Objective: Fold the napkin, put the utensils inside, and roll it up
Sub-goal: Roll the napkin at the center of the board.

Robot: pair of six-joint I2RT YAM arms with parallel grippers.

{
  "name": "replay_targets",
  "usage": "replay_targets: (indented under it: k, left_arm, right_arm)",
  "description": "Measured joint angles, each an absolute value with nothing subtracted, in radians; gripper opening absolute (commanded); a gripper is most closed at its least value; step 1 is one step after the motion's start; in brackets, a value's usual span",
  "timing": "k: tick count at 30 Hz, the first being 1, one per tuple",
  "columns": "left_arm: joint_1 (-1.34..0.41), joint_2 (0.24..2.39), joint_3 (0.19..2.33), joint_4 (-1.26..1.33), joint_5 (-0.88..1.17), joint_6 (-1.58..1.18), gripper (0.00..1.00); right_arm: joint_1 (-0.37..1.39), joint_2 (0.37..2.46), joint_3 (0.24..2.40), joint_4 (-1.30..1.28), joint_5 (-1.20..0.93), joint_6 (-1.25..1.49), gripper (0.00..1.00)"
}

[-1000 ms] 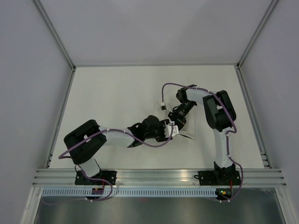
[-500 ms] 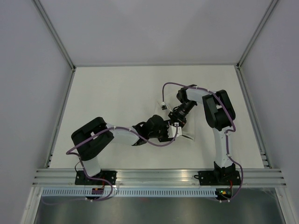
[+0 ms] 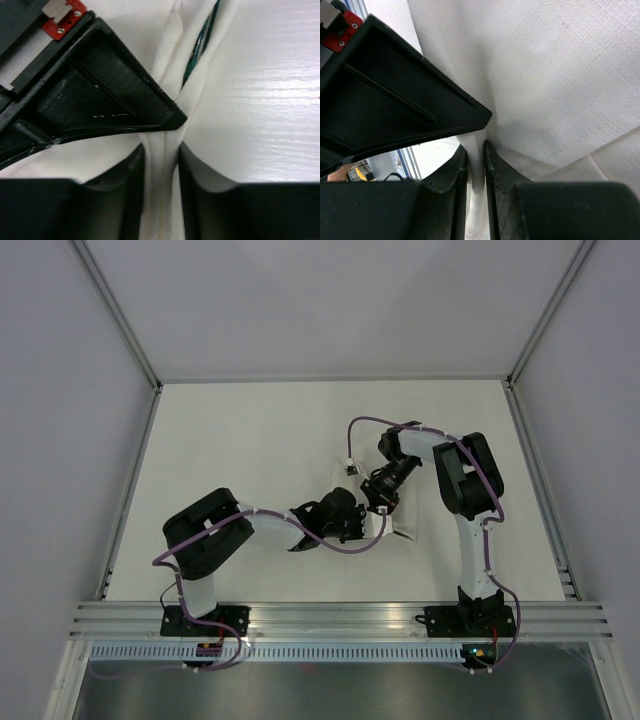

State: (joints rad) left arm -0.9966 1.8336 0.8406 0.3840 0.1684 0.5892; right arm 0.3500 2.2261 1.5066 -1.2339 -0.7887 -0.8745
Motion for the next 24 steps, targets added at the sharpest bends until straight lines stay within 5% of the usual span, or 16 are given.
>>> replay_targets:
  k: [12, 24]
  left_arm:
    - [-1.020, 1.841, 0.868, 0.326, 0.168, 0.589, 0.02]
    - [-0.995, 1.882, 1.013, 0.128, 0.244, 0.540, 0.02]
  right_arm:
    - [0.347, 2.228, 1.508, -1.240, -0.784, -0.868, 0.02]
    - [0.337, 2.177, 1.477, -1.221, -0.752, -0.848, 0.43]
